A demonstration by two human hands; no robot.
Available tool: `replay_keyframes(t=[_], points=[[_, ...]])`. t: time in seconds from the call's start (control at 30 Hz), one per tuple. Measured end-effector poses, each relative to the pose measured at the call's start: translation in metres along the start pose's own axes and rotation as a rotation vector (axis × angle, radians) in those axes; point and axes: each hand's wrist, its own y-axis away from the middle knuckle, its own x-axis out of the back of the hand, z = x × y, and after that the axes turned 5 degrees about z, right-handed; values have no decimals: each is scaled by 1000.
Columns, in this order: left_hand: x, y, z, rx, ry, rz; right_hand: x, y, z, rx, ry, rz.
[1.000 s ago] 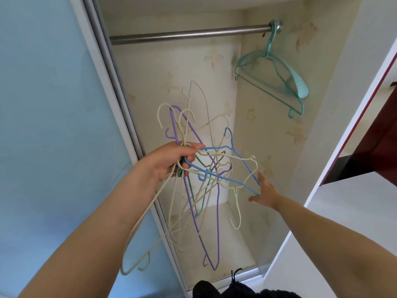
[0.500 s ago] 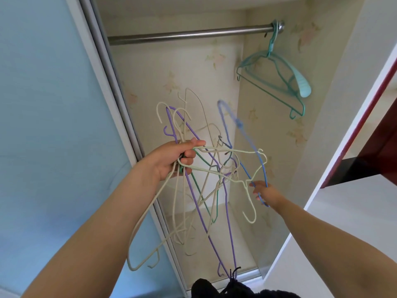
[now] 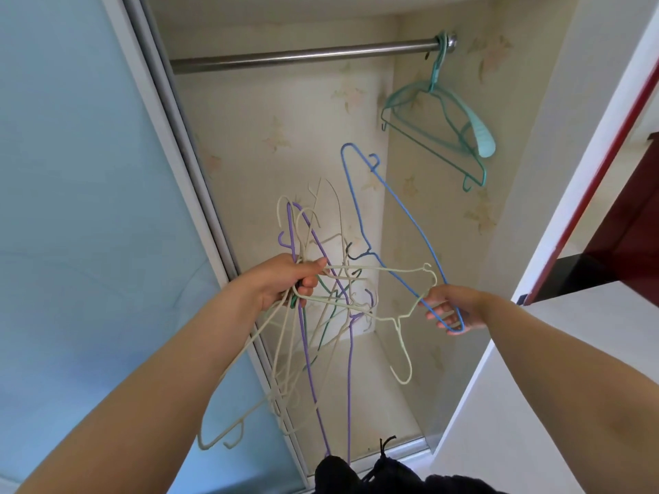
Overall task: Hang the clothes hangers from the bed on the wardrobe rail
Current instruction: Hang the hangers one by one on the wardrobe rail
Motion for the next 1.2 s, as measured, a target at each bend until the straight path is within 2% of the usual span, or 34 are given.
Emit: replay_keyframes(t=[0.2,0.3,0.43,0.57,0.77,0.93,1.1,1.2], points=[[-7,6,-5,-44,19,-42,5,4,0,-59,171,194],[-7,9,-5,-59,17,-40,2,3,12,-75,138,266],[-3,7,-8,-62,41,11,-4,3,17,-103,55,268],[-2,1,-10,-36,85,82,-6,7,9,-91,-102,214],[0,-3,-4,-27,109,160,3,15,4,-120,-510,194],[-4,-17,-3,4,157,307,-2,9,-6,40,-686,243],[-11,-38,2,88,156,390,-11,17,-49,252,-397,414],[-12,-47,2,148,170,385,-14,31,-79,428,50,536]])
